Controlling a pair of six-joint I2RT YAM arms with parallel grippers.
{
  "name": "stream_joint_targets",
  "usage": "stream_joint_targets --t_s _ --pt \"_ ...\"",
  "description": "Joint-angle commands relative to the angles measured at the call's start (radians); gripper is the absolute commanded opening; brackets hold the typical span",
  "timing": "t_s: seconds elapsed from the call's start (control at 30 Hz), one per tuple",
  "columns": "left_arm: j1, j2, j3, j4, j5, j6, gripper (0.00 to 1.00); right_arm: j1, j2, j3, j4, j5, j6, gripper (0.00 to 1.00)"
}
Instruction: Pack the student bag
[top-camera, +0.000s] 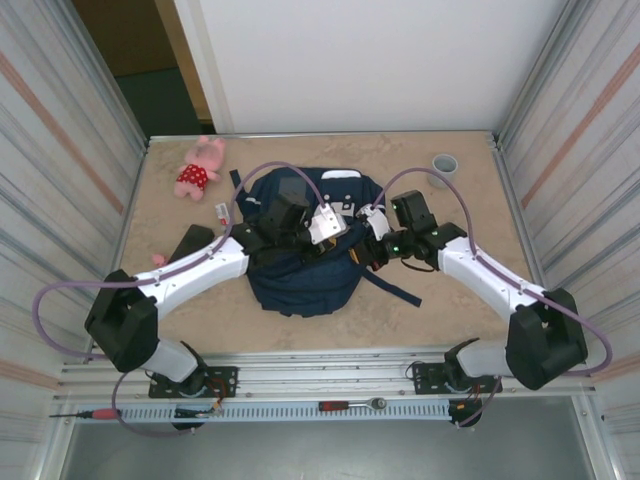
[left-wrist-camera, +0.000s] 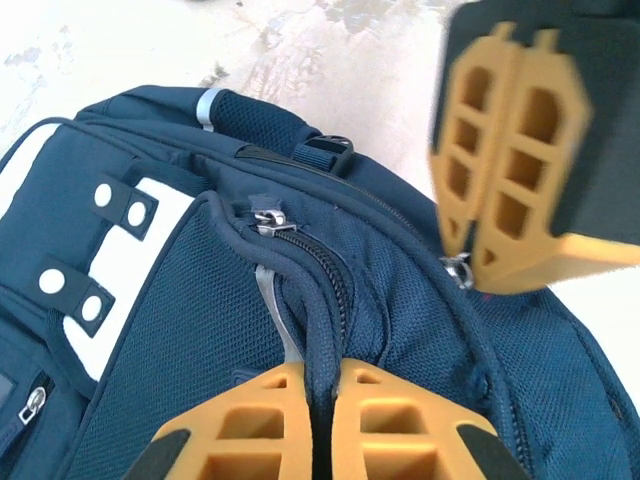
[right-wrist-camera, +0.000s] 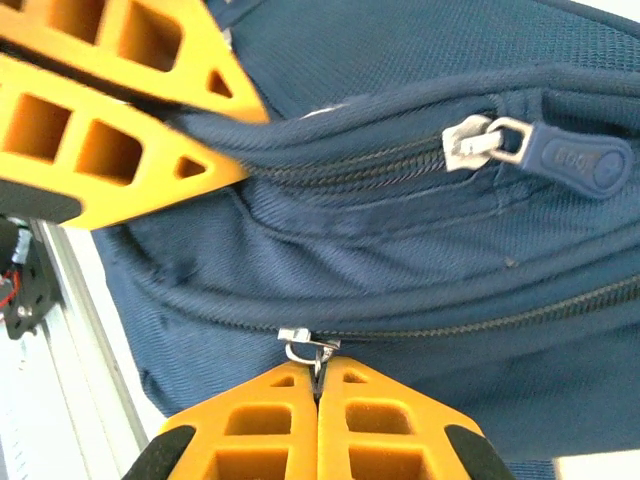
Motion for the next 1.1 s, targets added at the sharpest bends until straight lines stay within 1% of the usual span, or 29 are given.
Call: stream_joint_targets --t_s 0.0,0.07,0.17,0.23,0.37,0.57,0.63,0.73,0.8,0.83,0.9,0.97,1.03,1.07 --pt "-0.006 0.032 0.067 0.099 -0.123 -0.218 0.00 0.035 -0.087 -0.012 0.001 -0.011 0.083 0.00" --pt "-0.006 0.059 0.087 0.116 -0.172 -0.312 0.00 0.065 -0.118 -0.019 0.005 0.001 0.124 0.00" --pt "-0.007 0.099 0.112 0.161 -0.194 -0.446 0.00 0.115 -0.163 -0.042 0.040 0.036 0.231 0.00" --pt "-0.018 0.121 0.124 0.200 -0.207 -0.500 0.00 0.144 -0.181 -0.063 0.078 0.061 0.312 0.00" --pt "-0.045 0.147 0.153 0.254 -0.238 -0.571 0.00 0.188 -0.194 -0.089 0.113 0.147 0.452 0.00" --pt "-0.056 0.149 0.174 0.283 -0.255 -0.717 0.00 0.211 -0.182 -0.093 0.121 0.254 0.680 0.00" --pt "-0.056 0.146 0.173 0.299 -0.251 -0.731 0.00 0.218 -0.180 -0.099 0.141 0.263 0.741 0.00" --pt "-0.056 0.139 0.166 0.307 -0.244 -0.698 0.00 0.225 -0.182 -0.099 0.152 0.253 0.781 0.01" --pt "-0.055 0.131 0.149 0.316 -0.222 -0.646 0.00 0.214 -0.190 -0.086 0.117 0.246 0.783 0.09" --pt "-0.052 0.126 0.140 0.320 -0.193 -0.609 0.00 0.199 -0.198 -0.075 0.090 0.237 0.788 0.16" --pt "-0.043 0.116 0.129 0.317 -0.142 -0.553 0.00 0.153 -0.225 -0.063 0.055 0.196 0.800 0.25" --pt "-0.028 0.107 0.109 0.335 -0.070 -0.508 0.00 0.098 -0.280 -0.074 0.083 0.150 0.843 0.46" --pt "-0.016 0.099 0.090 0.368 0.002 -0.470 0.00 0.055 -0.345 -0.101 0.139 0.129 0.909 0.61" --pt "-0.011 0.097 0.081 0.385 0.035 -0.446 0.00 0.035 -0.366 -0.110 0.155 0.126 0.939 0.65"
